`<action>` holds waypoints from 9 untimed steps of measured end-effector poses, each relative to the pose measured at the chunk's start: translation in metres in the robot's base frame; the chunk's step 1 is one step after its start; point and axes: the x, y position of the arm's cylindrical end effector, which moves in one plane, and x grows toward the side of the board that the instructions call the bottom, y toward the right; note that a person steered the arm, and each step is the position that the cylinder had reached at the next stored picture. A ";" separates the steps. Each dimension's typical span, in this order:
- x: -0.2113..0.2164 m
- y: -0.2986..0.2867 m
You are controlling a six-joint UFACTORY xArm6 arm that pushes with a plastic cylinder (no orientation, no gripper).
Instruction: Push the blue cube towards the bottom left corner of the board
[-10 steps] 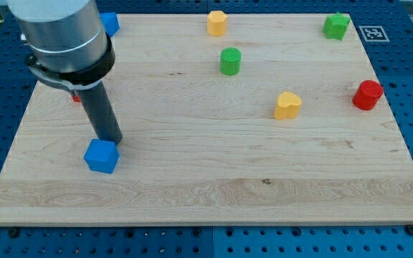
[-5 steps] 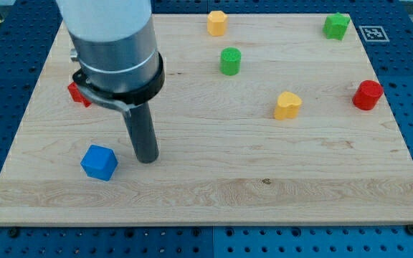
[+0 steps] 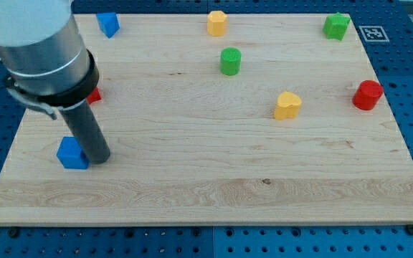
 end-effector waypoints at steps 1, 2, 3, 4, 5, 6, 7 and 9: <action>-0.028 -0.005; -0.028 -0.027; -0.008 -0.029; -0.001 -0.029; 0.007 -0.029; 0.019 -0.029; 0.019 -0.029; 0.023 -0.049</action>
